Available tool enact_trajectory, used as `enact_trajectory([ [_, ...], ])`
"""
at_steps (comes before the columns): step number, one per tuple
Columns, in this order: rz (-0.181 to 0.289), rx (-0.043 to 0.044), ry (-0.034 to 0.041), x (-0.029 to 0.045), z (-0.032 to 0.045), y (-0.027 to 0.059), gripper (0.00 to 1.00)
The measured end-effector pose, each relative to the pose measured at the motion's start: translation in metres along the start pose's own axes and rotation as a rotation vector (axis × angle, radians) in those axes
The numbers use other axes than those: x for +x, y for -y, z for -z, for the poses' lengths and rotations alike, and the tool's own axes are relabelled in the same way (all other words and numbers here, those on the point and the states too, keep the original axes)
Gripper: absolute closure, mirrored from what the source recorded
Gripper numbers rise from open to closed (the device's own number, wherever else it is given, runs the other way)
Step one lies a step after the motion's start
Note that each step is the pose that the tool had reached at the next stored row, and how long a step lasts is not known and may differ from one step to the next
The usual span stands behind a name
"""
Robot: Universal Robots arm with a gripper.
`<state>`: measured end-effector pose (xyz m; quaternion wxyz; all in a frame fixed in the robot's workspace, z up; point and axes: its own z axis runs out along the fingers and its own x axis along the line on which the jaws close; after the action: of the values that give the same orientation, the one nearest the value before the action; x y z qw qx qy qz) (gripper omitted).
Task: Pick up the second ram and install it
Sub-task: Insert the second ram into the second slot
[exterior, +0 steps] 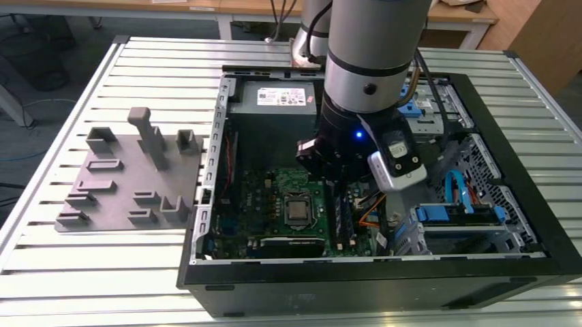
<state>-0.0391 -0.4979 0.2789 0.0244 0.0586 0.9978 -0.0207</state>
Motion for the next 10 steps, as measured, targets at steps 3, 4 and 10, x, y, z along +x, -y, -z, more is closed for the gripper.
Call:
enact_trajectory([
  [3, -0.013, 0.0014, -0.0004, 0.0000, 0.0000, 0.0000, 0.86],
  [4, -0.018, 0.0019, -0.0006, 0.0000, 0.0000, 0.0000, 0.86],
  [10, -0.045, 0.0054, -0.0014, 0.0000, 0.0000, 0.0000, 0.86],
])
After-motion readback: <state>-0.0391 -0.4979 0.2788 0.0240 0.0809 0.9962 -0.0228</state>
